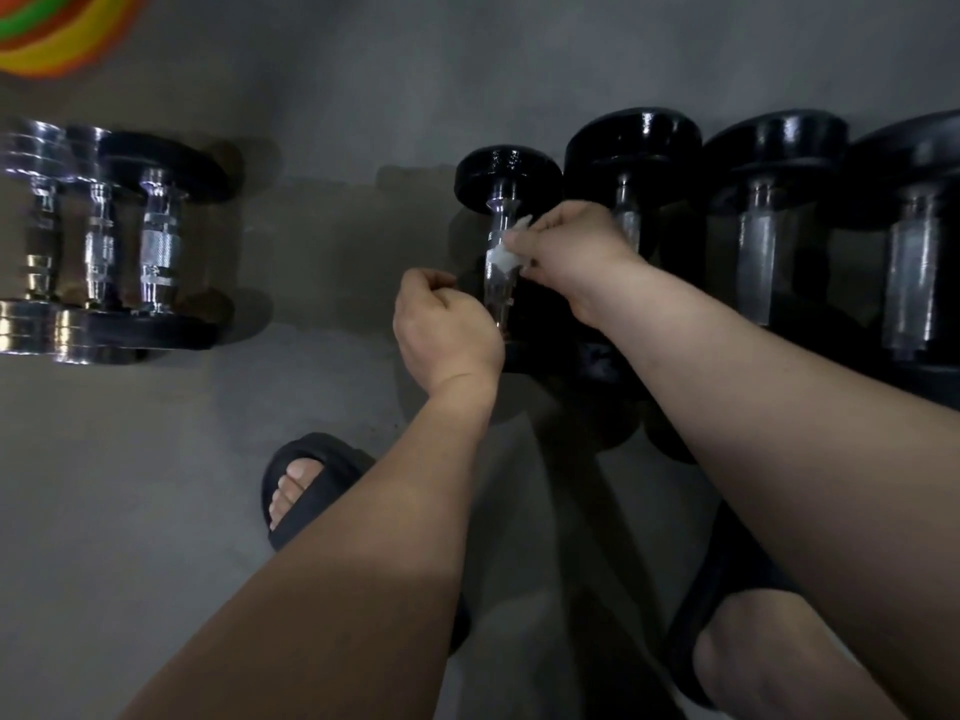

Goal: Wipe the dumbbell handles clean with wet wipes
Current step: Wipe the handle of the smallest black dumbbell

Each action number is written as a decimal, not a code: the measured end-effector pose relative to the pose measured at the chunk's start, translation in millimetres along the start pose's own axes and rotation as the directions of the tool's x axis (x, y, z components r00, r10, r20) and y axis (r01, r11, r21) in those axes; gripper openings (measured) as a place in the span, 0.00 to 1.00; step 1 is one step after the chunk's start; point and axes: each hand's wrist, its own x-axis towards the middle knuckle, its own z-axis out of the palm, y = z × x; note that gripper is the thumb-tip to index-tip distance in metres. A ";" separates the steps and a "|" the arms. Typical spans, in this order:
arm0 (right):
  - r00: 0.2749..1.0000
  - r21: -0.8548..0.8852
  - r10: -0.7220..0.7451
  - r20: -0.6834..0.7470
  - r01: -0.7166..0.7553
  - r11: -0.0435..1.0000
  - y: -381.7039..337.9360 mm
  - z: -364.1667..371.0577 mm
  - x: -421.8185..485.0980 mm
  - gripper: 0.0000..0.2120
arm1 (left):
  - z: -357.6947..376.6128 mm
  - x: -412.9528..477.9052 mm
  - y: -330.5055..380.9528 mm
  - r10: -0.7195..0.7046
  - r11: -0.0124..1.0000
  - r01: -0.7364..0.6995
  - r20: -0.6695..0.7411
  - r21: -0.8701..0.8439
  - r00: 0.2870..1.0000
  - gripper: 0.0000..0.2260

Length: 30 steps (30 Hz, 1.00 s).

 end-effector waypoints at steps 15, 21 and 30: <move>0.932 -0.472 -0.359 0.047 0.337 0.815 15.8 0.8 -20.5 0.09 | -2.5 -1.4 1.9 -0.066 0.998 0.067 0.010 -0.007 0.998 0.10; 0.885 -0.429 -0.457 0.090 0.449 0.784 9.0 -2.7 -22.6 0.03 | -3.1 -1.3 2.2 -0.072 0.997 0.072 0.016 -0.002 0.997 0.10; 0.810 -0.455 -0.559 -0.175 0.437 0.776 8.3 -4.8 -6.5 0.07 | -2.9 -0.8 1.1 -0.047 0.999 0.047 0.007 0.015 0.999 0.10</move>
